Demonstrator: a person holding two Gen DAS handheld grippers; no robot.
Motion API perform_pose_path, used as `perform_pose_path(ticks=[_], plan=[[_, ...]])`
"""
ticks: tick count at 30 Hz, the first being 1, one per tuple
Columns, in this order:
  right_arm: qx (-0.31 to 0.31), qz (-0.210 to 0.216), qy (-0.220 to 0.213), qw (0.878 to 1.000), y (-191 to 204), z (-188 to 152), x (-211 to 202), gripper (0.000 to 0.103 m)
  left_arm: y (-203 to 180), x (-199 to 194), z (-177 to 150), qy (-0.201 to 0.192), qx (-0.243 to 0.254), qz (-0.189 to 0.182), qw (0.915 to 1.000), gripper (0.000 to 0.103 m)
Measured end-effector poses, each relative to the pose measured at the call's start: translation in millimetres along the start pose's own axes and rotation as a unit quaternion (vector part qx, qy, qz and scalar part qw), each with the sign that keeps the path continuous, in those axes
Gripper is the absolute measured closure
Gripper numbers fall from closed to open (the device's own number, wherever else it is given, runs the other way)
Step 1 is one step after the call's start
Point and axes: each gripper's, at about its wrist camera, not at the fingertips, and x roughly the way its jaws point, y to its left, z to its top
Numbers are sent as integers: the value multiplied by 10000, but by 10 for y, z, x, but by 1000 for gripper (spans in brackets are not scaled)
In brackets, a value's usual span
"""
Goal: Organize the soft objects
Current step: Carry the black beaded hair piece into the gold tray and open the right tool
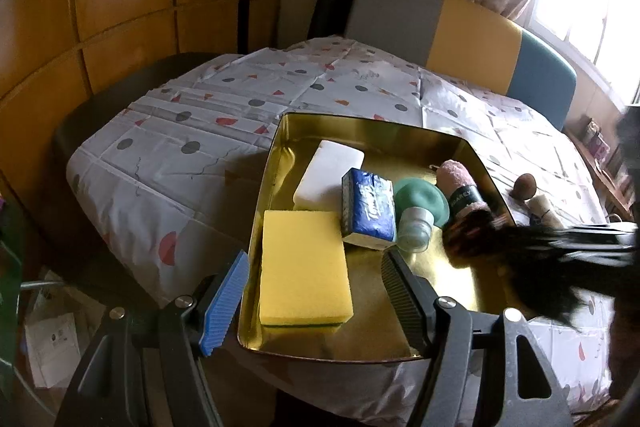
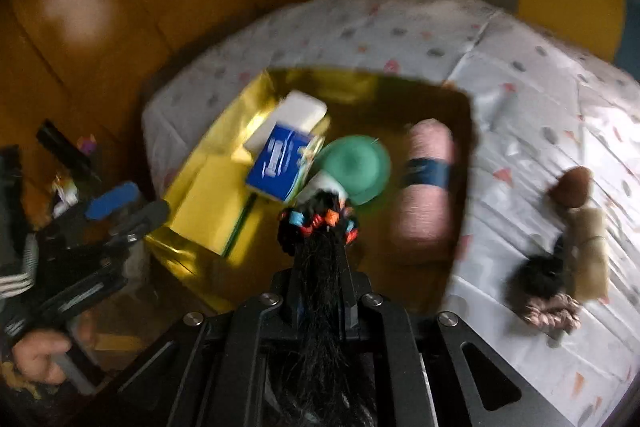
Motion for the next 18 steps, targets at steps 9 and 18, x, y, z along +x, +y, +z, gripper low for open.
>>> perform_pose_path(ticks=[9, 18], plan=[[-283, -726, 213, 9967, 104, 306, 578, 92, 39, 46, -29, 79, -28, 49, 10000, 33], [-844, -1478, 325, 9849, 68, 59, 633, 88, 32, -13, -36, -1, 7, 114, 9999, 33]])
